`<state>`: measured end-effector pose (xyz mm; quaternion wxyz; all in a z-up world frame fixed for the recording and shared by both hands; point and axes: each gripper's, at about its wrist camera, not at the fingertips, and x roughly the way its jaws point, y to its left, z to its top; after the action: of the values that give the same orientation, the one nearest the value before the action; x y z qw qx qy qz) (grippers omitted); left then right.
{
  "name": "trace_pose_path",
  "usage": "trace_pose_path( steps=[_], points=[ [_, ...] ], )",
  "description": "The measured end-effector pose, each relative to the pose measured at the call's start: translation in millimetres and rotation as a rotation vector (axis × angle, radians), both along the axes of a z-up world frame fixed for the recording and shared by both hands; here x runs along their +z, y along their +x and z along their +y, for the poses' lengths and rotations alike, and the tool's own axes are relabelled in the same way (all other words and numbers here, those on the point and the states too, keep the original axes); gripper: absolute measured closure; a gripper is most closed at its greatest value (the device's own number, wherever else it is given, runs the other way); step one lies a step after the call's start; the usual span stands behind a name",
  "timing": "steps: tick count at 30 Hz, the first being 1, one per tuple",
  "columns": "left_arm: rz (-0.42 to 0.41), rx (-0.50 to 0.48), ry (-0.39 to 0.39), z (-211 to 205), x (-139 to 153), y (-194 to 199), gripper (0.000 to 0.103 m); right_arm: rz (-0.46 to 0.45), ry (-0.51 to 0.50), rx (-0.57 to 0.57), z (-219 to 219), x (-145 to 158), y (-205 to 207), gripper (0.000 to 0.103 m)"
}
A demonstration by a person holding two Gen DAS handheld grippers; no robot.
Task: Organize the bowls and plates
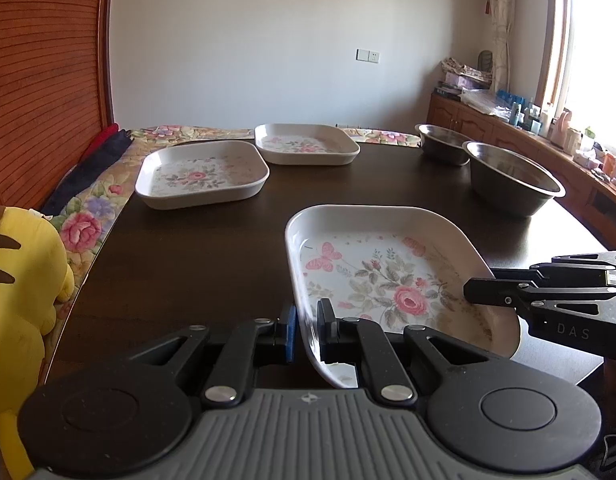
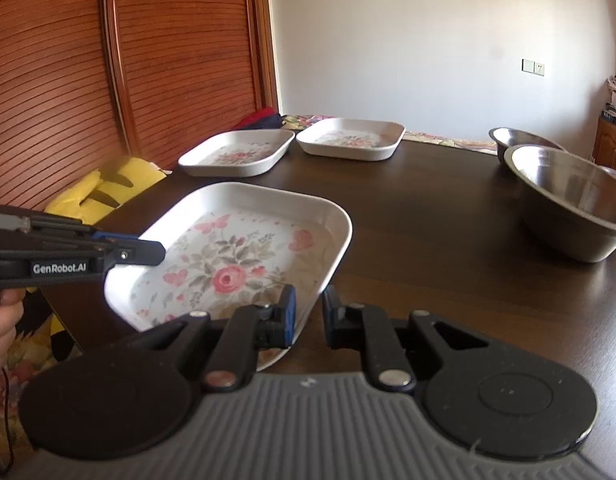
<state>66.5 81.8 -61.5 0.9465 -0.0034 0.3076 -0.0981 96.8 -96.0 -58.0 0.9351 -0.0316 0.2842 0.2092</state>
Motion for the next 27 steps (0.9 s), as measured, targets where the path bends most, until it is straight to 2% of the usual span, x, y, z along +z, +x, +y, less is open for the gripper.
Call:
trace_pose_path(
  steps=[14, 15, 17, 18, 24, 27],
  points=[
    [0.02, 0.001, -0.01, 3, -6, 6, 0.092, 0.0, -0.017, 0.003, 3, -4, 0, 0.083],
    [0.017, 0.004, -0.012, 4, -6, 6, 0.087, -0.008, -0.022, 0.0, 3, -3, -1, 0.08],
    [0.013, 0.013, -0.017, 6, -6, 7, 0.081, -0.031, -0.035, -0.016, 3, -2, -3, 0.066],
    [0.009, 0.021, -0.016, 6, -5, 7, 0.076, -0.047, -0.04, -0.025, 3, 0, -3, 0.064],
    [-0.035, 0.042, -0.021, 11, 6, 14, 0.059, -0.166, -0.054, -0.037, 2, 18, -6, 0.062],
    [-0.061, 0.053, -0.022, 14, 13, 23, 0.056, -0.228, -0.071, -0.033, 6, 29, -2, 0.062]
  ],
)
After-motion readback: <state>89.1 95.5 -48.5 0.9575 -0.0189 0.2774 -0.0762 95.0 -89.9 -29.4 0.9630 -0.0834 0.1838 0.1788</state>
